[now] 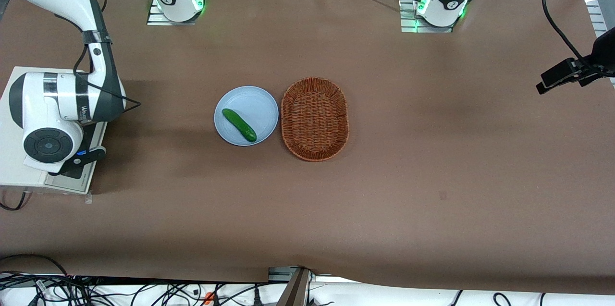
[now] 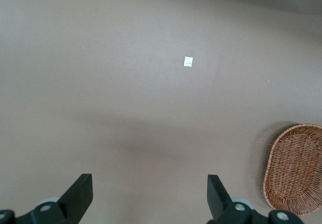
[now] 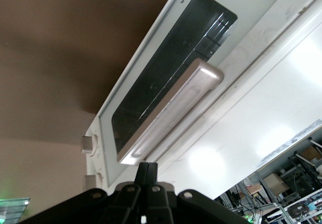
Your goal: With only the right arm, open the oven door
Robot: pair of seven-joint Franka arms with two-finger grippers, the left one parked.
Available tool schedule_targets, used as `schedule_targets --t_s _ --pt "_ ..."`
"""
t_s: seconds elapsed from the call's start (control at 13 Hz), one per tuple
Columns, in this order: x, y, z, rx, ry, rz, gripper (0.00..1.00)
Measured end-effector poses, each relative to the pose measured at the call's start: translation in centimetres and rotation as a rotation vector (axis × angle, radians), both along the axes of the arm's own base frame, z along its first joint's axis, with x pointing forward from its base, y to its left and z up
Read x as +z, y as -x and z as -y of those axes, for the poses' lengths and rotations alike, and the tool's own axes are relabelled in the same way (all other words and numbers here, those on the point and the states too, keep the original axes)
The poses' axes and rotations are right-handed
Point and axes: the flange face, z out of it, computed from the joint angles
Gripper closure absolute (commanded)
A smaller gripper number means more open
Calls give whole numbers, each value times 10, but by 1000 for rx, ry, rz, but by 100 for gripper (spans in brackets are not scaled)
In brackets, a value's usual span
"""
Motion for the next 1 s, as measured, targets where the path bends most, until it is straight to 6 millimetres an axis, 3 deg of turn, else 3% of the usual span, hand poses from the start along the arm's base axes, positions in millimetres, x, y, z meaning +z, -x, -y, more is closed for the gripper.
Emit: schedule_targets --t_s 0.38,1.0 --pt "-11 -5 11 21 7 5 100" --pt "-26 -9 11 38 3 8 100"
